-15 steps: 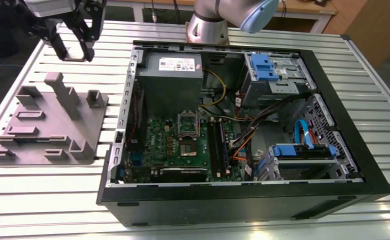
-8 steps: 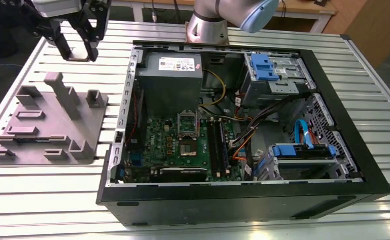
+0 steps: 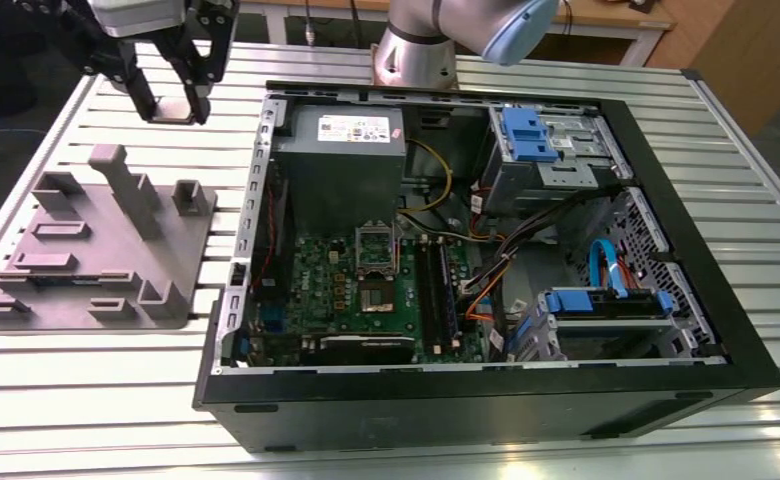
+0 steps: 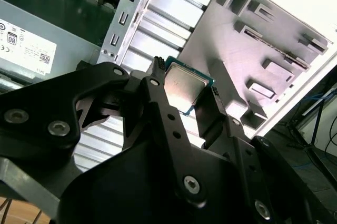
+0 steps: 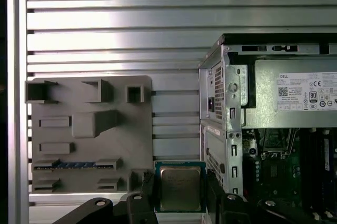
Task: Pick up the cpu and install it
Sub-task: 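Pick up the cpu and move it towards the insertion slot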
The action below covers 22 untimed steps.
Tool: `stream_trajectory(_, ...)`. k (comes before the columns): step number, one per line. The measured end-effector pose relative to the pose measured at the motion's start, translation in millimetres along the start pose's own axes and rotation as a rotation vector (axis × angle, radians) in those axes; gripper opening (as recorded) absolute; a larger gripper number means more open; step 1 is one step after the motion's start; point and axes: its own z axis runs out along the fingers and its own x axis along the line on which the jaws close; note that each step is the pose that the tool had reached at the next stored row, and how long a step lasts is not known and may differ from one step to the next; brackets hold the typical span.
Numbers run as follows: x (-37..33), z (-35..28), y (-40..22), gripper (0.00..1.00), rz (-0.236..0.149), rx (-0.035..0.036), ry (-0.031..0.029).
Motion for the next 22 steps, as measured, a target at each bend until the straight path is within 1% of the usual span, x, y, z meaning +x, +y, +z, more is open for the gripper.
stream_trajectory(2, -5.1, 0.1, 0.2, 0.47, 0.000, 0.0001, 0.0002)
stream_trajectory(8, -16.1, 0.6, 0.6, 0.47, 0.000, 0.0000, 0.0001)
stream_trajectory(13, -26.5, 1.1, 0.9, 0.47, 0.000, 0.0000, 0.0001)
stream_trajectory(15, -28.2, 1.1, 1.0, 0.47, 0.000, 0.0001, 0.0001)
stream_trajectory(22, -28.8, 1.1, 1.0, 0.47, 0.000, 0.0001, 0.0002)
